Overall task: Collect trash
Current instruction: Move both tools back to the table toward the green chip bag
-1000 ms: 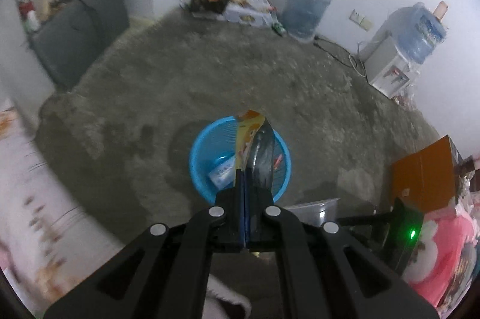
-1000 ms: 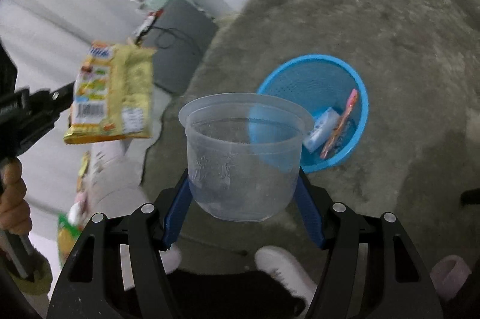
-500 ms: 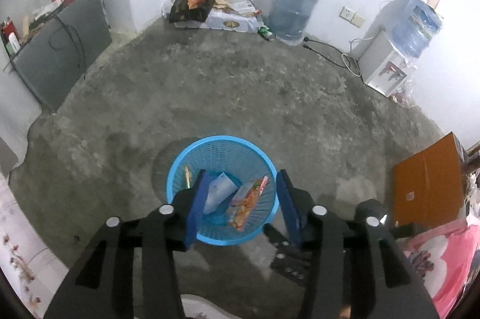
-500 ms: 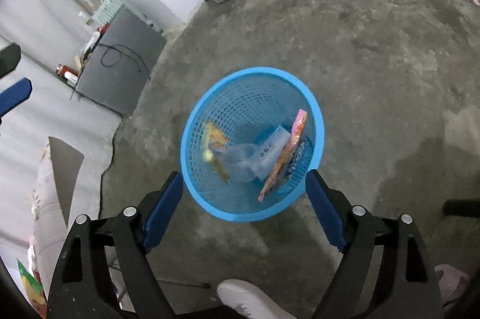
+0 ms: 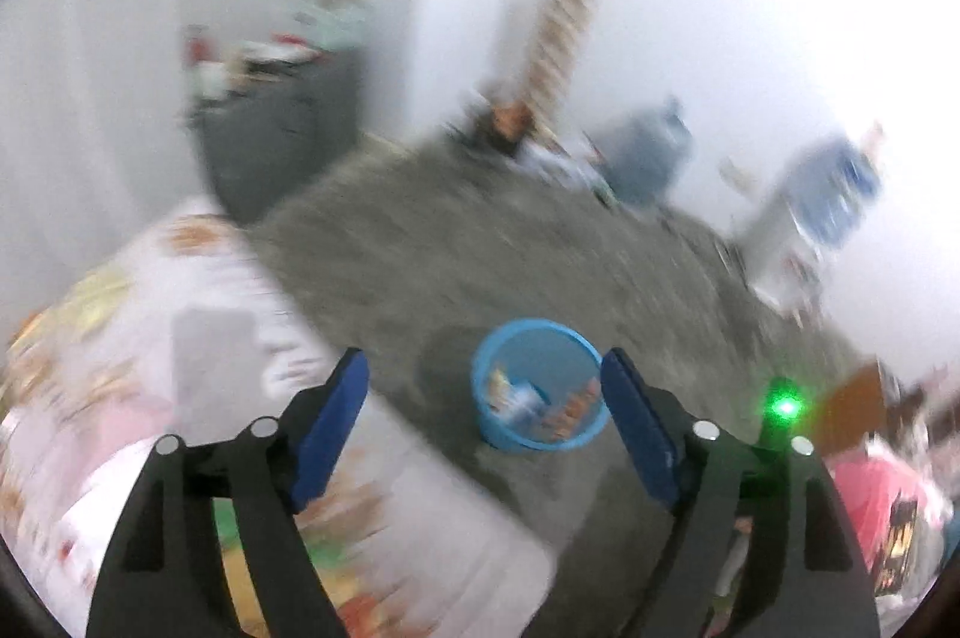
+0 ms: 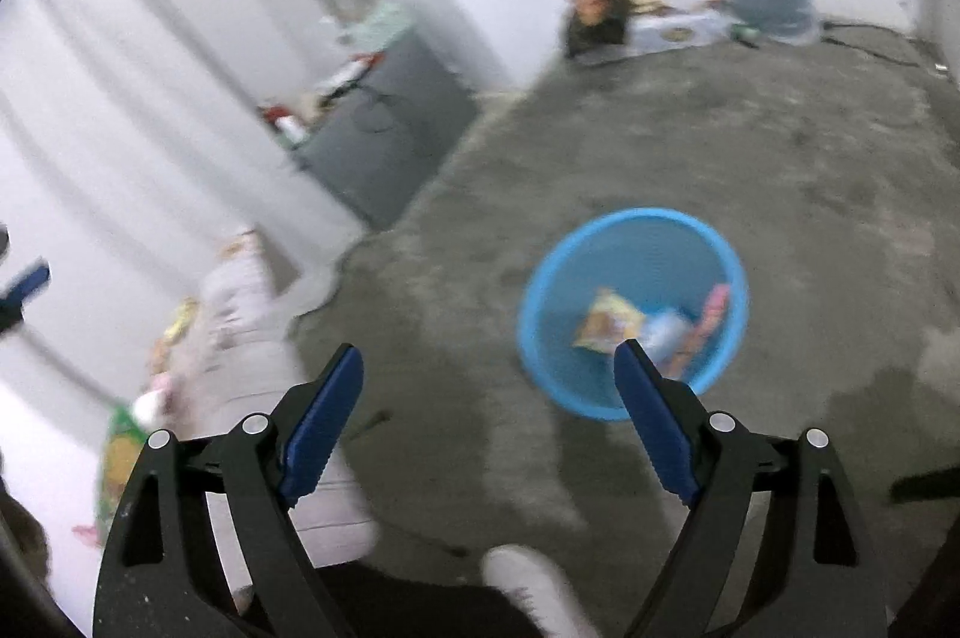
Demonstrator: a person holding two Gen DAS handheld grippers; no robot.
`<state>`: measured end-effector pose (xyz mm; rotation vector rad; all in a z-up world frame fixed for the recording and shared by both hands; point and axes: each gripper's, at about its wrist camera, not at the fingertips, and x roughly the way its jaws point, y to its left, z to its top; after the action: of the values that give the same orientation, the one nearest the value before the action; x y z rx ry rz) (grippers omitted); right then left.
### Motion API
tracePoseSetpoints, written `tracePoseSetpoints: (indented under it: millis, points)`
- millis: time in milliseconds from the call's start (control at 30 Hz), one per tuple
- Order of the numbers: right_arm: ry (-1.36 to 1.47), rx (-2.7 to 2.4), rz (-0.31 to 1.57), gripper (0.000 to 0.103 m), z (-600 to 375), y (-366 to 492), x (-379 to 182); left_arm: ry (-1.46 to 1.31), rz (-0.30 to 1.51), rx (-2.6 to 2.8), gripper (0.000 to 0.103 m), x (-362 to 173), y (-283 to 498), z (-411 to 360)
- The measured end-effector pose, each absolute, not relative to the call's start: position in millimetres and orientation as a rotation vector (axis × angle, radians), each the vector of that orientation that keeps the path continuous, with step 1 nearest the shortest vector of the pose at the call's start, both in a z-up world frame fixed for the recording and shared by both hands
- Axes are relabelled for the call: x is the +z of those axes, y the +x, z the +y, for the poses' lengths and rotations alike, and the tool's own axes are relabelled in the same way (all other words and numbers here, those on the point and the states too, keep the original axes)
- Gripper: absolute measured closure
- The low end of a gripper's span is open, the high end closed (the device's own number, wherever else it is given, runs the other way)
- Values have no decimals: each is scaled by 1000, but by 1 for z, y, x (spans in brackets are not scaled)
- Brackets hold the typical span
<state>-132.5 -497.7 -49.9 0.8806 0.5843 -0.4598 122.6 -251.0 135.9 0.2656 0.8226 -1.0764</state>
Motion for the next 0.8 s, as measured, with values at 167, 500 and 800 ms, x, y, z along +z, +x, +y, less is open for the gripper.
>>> tracePoseSetpoints:
  millis: [167, 500, 800]
  points:
    - [807, -309, 605, 21, -459, -106, -19, 61, 767, -898, 19, 156, 146, -109]
    - [843, 41, 694, 21, -372, -68, 9, -173, 833, -698, 18, 85, 130, 52]
    - [866, 234, 824, 21, -310, -22, 15, -331, 904, -740, 18, 37, 128, 76]
